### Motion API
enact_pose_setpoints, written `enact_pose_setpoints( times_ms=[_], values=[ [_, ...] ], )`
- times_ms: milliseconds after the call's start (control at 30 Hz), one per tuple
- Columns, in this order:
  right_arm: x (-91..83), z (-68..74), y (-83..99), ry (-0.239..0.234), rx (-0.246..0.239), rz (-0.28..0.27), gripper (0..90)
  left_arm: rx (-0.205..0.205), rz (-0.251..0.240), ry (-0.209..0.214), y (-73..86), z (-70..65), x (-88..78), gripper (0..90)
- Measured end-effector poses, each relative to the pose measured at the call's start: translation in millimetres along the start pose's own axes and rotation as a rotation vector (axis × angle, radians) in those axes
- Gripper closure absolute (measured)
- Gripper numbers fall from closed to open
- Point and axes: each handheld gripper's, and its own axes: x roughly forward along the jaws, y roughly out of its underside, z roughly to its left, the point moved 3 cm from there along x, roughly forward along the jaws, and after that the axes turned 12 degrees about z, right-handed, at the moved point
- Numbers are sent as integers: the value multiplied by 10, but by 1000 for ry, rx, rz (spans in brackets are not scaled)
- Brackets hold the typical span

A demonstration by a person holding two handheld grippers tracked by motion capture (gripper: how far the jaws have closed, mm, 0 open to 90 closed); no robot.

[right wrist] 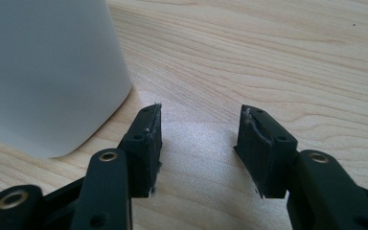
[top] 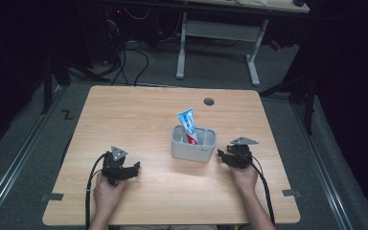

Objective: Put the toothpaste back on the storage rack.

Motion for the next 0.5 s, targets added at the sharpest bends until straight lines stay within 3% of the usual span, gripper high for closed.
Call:
enact_pose_setpoints(
  times_ms=[167,500],
  values=[
    [11,29,-1,25,-27,1,488,0,0,0,1,-1,0,211],
    [12,38,3,15,-35,8,421,0,-1,0,4,-1,-2,211]
  ],
)
